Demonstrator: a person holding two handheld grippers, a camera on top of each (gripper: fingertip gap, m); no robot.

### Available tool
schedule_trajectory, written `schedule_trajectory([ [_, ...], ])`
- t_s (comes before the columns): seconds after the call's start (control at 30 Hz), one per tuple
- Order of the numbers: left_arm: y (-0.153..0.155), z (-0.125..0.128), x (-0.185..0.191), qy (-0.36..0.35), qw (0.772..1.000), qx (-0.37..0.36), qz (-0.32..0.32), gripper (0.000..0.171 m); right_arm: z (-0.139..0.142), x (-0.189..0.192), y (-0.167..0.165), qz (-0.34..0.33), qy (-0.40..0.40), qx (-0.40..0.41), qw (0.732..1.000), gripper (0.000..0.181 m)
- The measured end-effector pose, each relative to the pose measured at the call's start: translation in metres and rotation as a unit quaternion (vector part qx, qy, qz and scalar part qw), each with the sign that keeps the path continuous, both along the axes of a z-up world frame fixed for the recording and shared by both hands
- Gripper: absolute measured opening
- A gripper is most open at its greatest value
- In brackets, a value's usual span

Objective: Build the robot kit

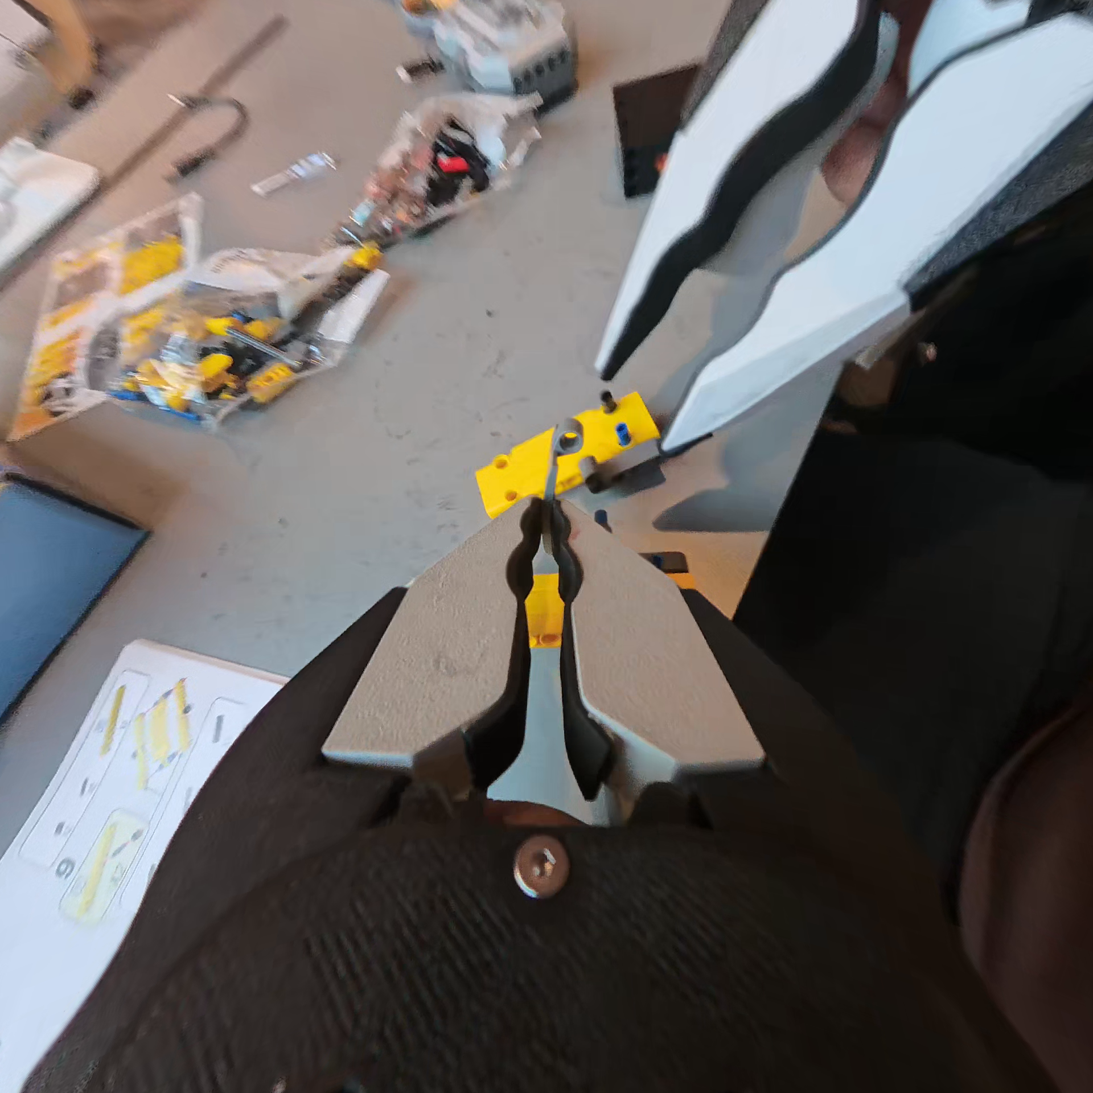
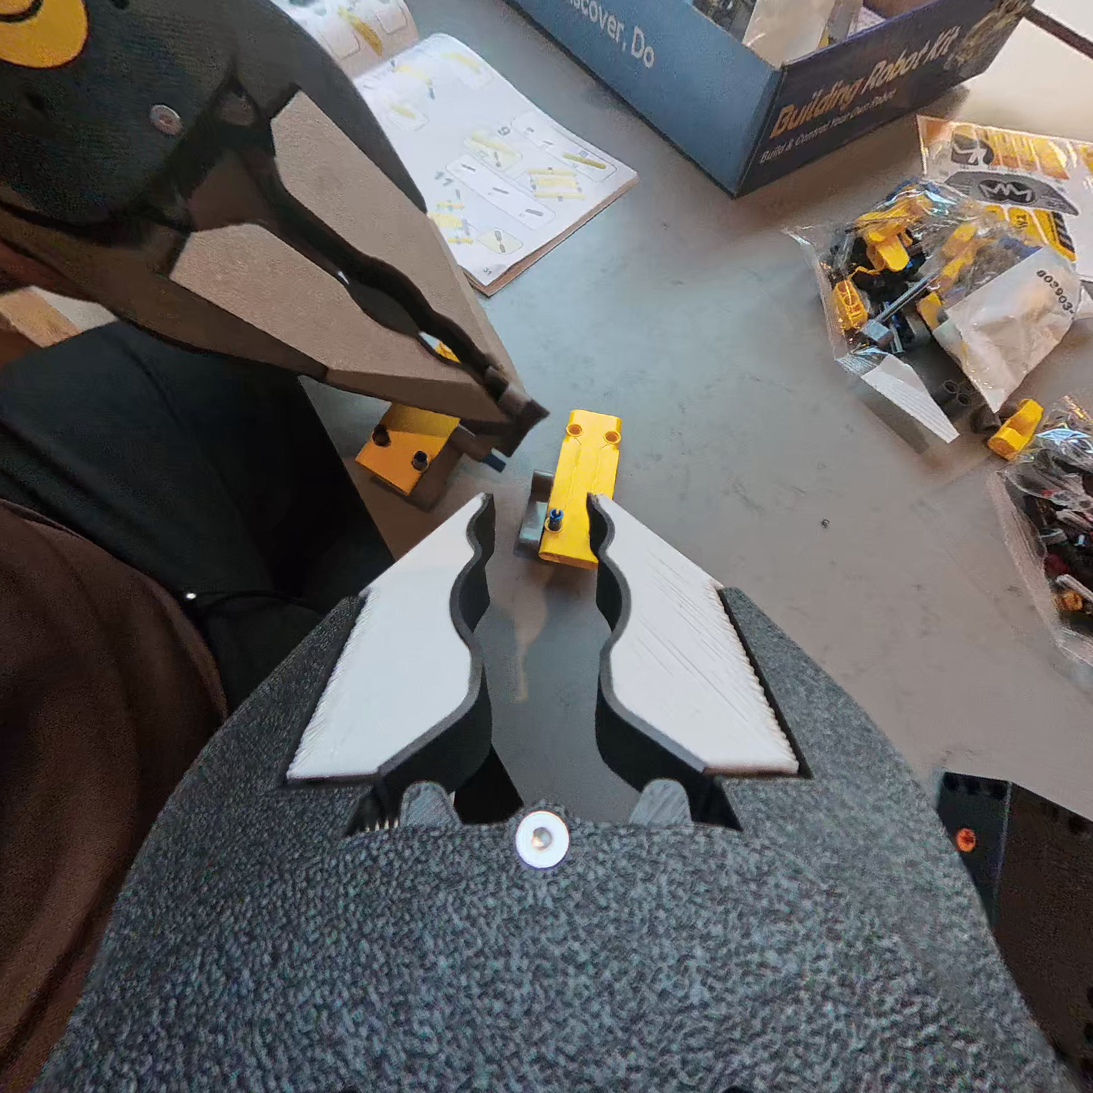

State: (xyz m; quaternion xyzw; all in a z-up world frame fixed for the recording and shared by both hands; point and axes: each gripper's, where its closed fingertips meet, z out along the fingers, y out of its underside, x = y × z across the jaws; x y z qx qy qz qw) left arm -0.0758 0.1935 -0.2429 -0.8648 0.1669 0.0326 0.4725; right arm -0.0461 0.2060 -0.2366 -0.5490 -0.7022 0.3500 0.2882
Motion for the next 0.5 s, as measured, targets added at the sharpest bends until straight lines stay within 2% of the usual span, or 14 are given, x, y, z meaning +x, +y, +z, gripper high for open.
schedule_trajectory([
  [0.13, 0.000, 0.013, -0.004, -0.028, 0.997, 0.063, 0.038, 0.000, -0.001, -0.004, -0.002, -0.009, -0.003, -0.010, 1.000, 0.029],
  [0.23, 0.001, 0.020, -0.006, -0.021, 0.994, 0.092, 0.057, 0.000, 0.001, -0.008, -0.006, -0.014, -0.001, -0.028, 1.000, 0.029],
  [0.37, 0.003, 0.018, -0.004, -0.039, 0.992, 0.094, 0.077, 0.000, 0.007, -0.012, -0.017, -0.015, 0.008, -0.050, 0.999, 0.029],
  [0.5, 0.001, 0.028, -0.006, -0.038, 0.986, 0.130, 0.100, 0.000, 0.013, -0.016, -0.025, -0.023, 0.013, -0.052, 0.998, 0.028],
])
